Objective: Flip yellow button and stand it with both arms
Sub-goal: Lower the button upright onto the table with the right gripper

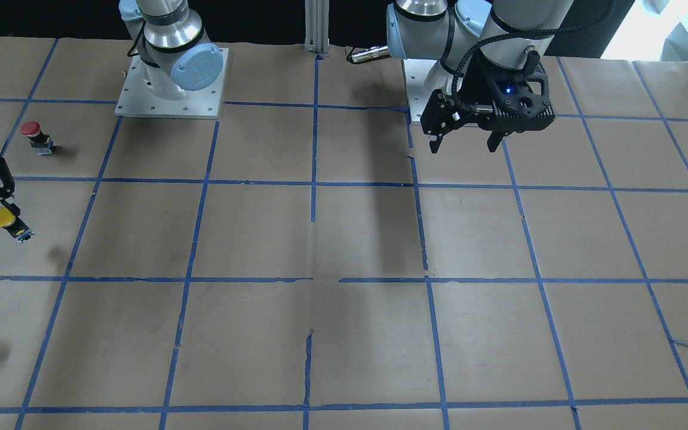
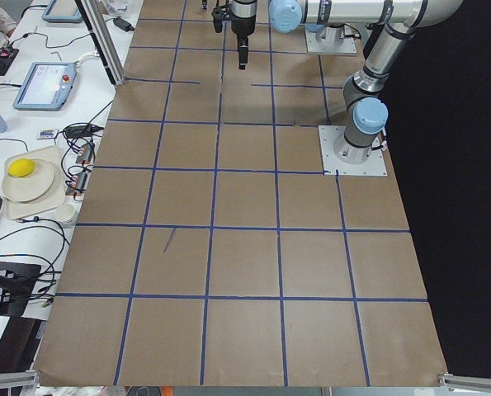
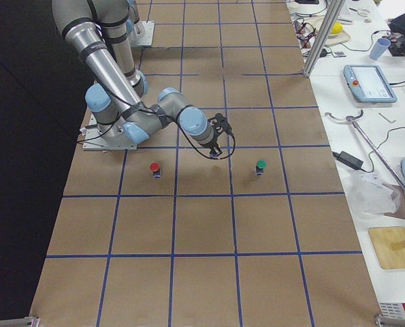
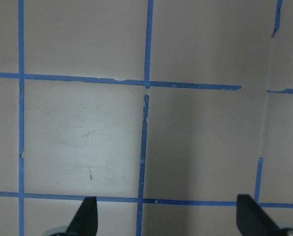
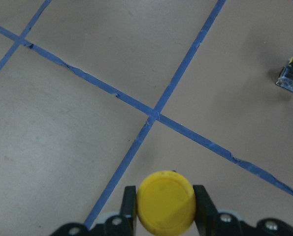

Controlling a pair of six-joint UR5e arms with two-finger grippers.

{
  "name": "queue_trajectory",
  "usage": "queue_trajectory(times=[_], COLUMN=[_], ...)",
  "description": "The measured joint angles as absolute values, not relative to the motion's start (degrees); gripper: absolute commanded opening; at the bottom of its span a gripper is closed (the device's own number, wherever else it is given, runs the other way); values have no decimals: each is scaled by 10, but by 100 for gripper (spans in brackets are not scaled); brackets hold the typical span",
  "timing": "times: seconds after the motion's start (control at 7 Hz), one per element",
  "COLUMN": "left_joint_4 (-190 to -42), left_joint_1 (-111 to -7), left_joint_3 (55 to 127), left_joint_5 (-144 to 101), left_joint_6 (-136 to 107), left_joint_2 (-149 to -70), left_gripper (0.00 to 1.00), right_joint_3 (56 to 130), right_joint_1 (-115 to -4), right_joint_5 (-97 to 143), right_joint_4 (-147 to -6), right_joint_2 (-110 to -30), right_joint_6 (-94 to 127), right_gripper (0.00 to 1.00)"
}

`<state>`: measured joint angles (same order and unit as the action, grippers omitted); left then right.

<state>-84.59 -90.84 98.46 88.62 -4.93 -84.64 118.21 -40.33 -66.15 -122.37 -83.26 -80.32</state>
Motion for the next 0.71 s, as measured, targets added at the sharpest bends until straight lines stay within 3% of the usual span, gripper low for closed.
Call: queue_trajectory(times=[0.43, 0.57, 0.71], left_joint_4=[-846, -846, -846], left_joint_1=[-908, -908, -908], left_joint_3=[985, 985, 985], left_joint_5=[886, 887, 887], left_joint_6=[-49, -49, -49], left_joint_2=[-845, -845, -845], left_gripper=[100, 100, 100], right_joint_3=[1182, 1182, 1182], right_joint_1=[-377, -371, -368], right_joint_5=[-656, -656, -656], right_joint_4=[-1235, -1239, -1241], right_joint_2=[-797, -789, -785], right_joint_6=[-836, -842, -844], right_gripper=[10, 20, 72])
